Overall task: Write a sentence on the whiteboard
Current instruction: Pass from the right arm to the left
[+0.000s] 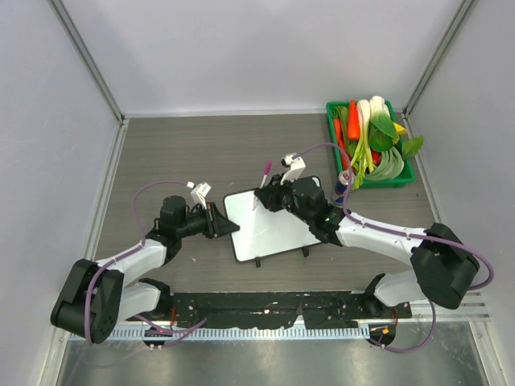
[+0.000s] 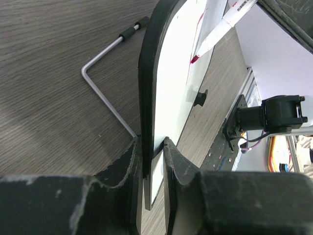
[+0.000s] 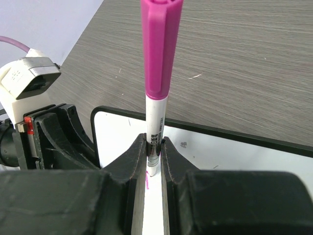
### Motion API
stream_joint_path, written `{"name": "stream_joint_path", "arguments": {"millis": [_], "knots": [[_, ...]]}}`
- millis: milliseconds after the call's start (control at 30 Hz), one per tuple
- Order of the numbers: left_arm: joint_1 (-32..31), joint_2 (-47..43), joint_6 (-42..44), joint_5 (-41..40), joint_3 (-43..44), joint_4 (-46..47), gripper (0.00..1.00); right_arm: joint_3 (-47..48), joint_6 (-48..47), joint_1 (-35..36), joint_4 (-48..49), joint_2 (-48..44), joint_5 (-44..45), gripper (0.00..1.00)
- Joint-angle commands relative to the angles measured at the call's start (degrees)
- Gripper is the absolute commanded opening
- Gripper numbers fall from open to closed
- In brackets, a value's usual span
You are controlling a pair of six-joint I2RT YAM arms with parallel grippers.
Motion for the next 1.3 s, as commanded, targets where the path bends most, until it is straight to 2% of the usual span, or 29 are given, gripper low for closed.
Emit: {"name": "stream_joint_path", "arguments": {"millis": [0,567,1033,1267], "knots": [[0.1,0.3,2.0,-1.8,0.1,0.4,0.0,1.7,-2.4,0.0,-1.3,-1.4,5.0,0.01],[0.1,0.3,1.9,-1.7,0.1,0.5,0.0,2.1,-0.7,0.1,0.1,-6.0,3.6,0.01],[0.1,0.3,1.9,-1.6,0.1,0.6,0.0,-0.8,-1.3,0.0,0.0,-5.5,7.7,0.02],[0.1,0.5,1.9,-1.6,0.1,0.6,0.0,-2.0,-0.9,0.1,0.8,-5.2,7.1,0.01]]}}
